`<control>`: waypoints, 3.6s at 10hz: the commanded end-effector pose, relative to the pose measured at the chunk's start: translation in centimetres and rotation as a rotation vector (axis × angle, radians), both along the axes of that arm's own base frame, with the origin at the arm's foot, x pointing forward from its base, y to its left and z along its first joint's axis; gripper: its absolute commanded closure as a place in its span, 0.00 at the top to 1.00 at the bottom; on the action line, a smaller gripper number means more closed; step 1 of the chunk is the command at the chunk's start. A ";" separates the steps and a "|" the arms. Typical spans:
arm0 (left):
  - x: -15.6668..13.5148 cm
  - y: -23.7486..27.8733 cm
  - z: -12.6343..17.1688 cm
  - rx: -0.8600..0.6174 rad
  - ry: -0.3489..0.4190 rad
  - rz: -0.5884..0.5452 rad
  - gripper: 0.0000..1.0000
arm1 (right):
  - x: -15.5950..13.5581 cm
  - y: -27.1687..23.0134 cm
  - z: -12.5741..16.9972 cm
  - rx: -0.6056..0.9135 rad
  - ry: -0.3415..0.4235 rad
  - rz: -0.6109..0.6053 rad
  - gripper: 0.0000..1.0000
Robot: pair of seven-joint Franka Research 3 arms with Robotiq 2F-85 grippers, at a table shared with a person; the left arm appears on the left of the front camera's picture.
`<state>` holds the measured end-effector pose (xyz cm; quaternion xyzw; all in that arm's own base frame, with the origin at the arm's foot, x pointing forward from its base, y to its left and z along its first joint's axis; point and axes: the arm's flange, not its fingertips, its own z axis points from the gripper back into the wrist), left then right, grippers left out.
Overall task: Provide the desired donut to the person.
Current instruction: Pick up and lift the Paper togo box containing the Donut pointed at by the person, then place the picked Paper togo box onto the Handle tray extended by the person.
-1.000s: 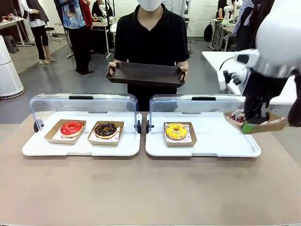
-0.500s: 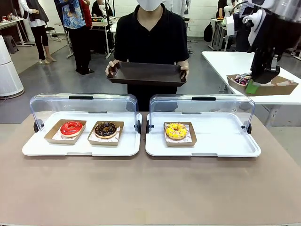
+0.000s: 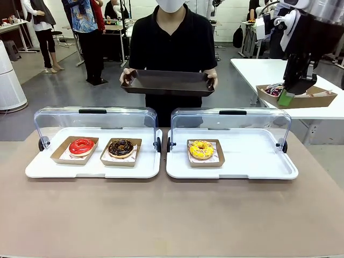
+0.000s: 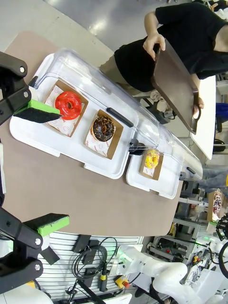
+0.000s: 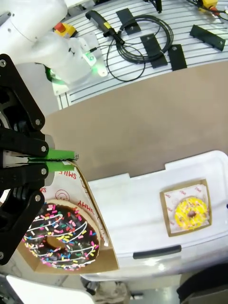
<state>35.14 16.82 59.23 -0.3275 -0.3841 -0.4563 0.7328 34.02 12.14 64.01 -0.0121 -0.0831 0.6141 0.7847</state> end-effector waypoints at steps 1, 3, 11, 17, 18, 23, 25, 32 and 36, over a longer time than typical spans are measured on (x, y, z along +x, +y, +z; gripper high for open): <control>-0.1 0.1 0.1 -0.005 -0.009 -0.005 1.00 | -0.2 -0.1 -0.1 -0.005 -0.002 -0.008 0.00; -0.1 0.1 0.1 -0.005 -0.009 -0.005 1.00 | -0.2 -0.1 -0.1 -0.005 -0.002 -0.008 0.00; -0.1 0.1 0.1 -0.005 -0.009 -0.005 1.00 | -0.2 -0.1 -0.1 -0.005 -0.002 -0.008 0.00; -0.1 0.1 0.1 -0.005 -0.009 -0.005 1.00 | -4.9 9.2 8.9 -0.018 -0.197 -0.007 0.02; -0.1 0.1 0.1 -0.005 -0.009 -0.005 1.00 | -5.1 11.9 10.7 0.007 -0.206 0.031 0.02; -0.1 0.1 0.1 -0.005 -0.009 -0.005 1.00 | 2.5 23.8 8.0 0.133 -0.117 0.015 0.02; -0.1 0.1 0.1 -0.005 -0.009 -0.005 1.00 | 7.1 24.9 4.3 0.130 -0.152 0.115 0.02; -0.1 0.1 0.1 -0.005 -0.009 -0.005 1.00 | 13.0 23.7 -1.7 0.069 -0.090 0.199 0.02; -0.1 0.1 0.1 -0.005 -0.009 -0.005 1.00 | 13.0 23.7 -1.7 0.069 -0.090 0.199 0.02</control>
